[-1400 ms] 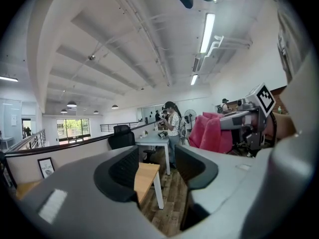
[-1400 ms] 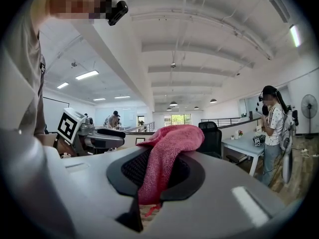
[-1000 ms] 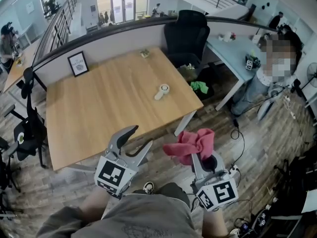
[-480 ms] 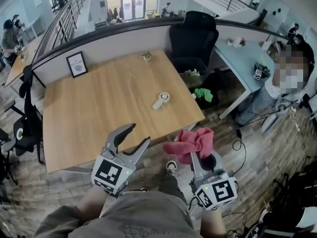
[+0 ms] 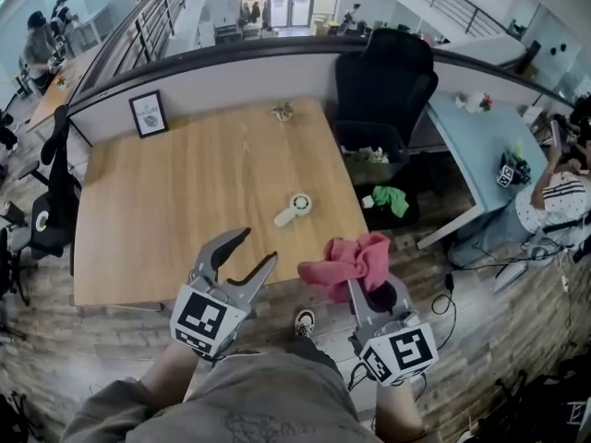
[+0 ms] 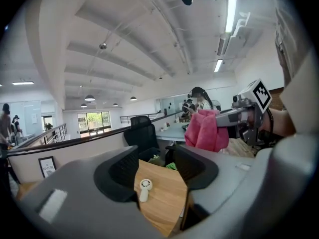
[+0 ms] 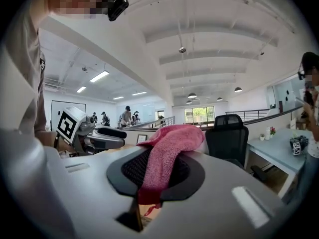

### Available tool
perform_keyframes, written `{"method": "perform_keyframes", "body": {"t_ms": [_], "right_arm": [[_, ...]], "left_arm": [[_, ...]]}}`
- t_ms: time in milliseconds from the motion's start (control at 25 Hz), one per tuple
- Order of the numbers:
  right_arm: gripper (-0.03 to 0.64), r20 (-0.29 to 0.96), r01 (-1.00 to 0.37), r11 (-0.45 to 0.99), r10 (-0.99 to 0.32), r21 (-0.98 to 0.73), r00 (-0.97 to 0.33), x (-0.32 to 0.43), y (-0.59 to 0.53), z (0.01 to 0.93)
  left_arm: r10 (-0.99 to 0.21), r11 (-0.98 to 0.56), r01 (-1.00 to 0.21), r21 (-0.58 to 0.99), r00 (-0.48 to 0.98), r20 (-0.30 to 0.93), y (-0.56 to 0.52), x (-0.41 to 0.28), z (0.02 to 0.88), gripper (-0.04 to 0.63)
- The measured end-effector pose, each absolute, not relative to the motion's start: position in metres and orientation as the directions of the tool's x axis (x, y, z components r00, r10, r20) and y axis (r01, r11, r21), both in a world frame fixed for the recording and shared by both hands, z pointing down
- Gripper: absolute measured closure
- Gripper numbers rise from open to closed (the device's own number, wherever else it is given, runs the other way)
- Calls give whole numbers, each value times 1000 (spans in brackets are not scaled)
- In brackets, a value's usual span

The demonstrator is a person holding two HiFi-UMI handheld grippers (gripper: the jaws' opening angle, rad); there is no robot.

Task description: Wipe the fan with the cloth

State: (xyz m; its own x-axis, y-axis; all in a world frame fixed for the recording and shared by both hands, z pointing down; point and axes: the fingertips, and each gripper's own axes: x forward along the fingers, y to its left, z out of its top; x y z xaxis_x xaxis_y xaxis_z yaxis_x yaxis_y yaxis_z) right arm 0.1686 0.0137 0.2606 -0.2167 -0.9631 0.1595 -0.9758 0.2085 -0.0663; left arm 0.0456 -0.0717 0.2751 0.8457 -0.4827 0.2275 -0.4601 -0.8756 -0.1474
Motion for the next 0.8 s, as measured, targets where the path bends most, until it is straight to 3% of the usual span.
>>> {"method": "perform_keyframes", "body": {"t_ms": [400, 800], "right_arm": [[560, 186, -936, 345, -918, -67, -351, 232, -47, 273], [560, 205, -903, 424, -879, -71, -430, 235, -91, 283]], "left_arm": [[-588, -808, -567, -158, 768, 255, -110, 98, 284, 367], [-656, -751, -640, -161, 699, 283, -137, 87, 294, 367]]}}
